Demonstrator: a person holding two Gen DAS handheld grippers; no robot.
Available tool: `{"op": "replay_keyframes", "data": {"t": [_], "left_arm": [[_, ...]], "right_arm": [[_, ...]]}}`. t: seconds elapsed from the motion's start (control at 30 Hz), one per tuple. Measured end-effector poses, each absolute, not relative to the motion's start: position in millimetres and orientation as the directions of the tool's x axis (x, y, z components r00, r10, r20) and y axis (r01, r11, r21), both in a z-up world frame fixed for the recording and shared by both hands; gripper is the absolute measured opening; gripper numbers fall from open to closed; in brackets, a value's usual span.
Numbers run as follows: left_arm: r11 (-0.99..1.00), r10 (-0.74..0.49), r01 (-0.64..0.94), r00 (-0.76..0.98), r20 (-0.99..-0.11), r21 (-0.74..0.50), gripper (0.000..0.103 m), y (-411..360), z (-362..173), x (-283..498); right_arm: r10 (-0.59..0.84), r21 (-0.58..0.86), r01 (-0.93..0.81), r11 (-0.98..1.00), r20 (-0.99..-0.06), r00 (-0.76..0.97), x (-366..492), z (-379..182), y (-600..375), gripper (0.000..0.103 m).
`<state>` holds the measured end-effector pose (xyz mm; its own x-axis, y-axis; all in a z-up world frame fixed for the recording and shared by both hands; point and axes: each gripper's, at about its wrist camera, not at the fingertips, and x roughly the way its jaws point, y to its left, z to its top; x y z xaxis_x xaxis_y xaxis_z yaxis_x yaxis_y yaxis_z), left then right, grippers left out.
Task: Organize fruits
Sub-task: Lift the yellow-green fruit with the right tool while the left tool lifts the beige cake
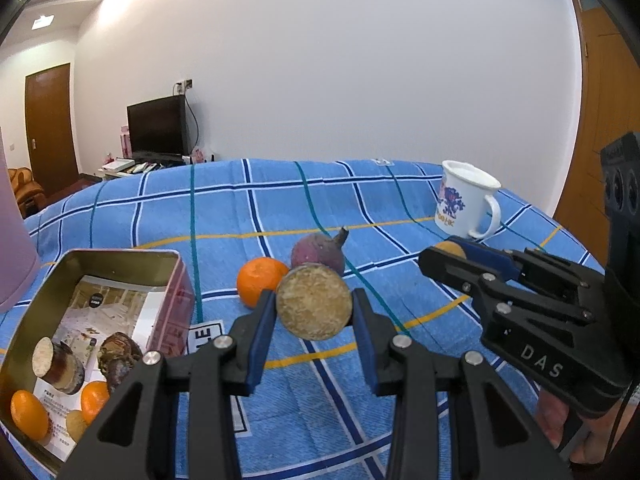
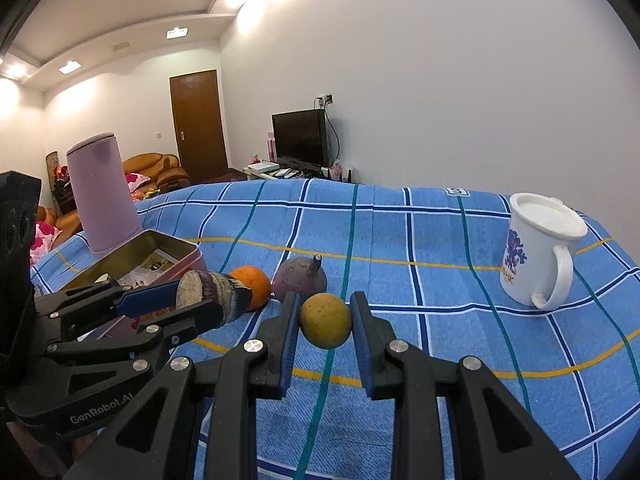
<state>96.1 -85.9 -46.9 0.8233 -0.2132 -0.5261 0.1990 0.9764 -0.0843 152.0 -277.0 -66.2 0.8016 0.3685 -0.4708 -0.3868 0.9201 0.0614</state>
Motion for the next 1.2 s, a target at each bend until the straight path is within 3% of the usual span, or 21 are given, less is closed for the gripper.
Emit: {"op": "replay_keyframes", "data": {"t": [1.2], "left_arm": [[0.984, -0.171, 0.172, 0.895, -0.412, -0.036, 0.040, -84, -36, 67]], "right_arm": [[0.372, 0.021, -0.391, 0.920, -0.360, 0.856, 128, -57, -281, 0.027]]}}
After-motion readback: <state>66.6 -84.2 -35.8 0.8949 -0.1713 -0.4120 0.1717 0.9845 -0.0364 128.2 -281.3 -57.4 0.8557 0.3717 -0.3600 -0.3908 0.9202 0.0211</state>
